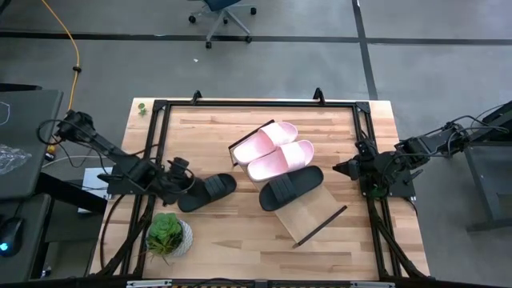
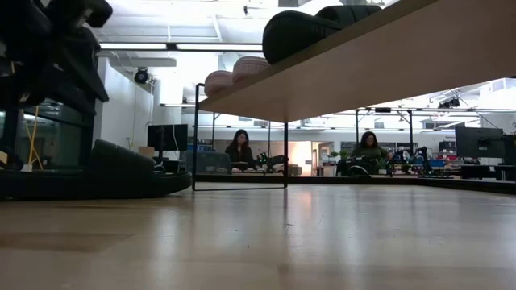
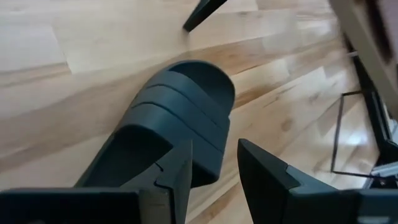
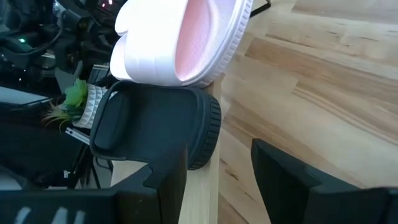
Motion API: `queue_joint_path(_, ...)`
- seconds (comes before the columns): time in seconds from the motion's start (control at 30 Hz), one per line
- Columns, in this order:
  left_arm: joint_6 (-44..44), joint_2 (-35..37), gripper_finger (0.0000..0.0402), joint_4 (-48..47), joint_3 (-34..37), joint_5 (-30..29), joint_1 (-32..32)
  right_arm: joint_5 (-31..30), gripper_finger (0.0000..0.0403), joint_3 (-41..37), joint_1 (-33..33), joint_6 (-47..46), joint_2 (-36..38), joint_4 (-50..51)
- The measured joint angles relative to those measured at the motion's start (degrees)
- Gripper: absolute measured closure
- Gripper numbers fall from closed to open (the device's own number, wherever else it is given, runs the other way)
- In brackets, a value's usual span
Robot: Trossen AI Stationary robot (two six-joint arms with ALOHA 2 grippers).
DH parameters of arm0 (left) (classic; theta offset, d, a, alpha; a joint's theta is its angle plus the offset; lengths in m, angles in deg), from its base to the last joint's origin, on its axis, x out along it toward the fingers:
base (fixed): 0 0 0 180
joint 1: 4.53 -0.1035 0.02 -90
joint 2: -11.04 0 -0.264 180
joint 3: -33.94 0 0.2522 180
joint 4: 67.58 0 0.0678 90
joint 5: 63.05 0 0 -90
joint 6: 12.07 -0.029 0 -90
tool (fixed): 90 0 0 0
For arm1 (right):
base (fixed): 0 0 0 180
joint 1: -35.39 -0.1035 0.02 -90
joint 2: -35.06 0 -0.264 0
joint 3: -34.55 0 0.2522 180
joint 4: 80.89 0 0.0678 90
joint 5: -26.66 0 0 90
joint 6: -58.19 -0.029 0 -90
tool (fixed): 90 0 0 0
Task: Pick and place slides into the shelf
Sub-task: Put the black slide on the shelf
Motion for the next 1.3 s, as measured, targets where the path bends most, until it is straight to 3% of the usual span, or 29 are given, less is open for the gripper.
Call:
queue_joint_path(0.47,5.8,-11.6,0.0284,9.1,0.0,4.2,0.0,0.5,0.0234,0.0,0.0,3.0,0.0,0.0)
queue_joint_path(1.3,5.3,-11.9,0.0284,5.3,0.0,5.0,-2.2,0.5,0.0234,0.0,0.0,3.4,0.0,0.0)
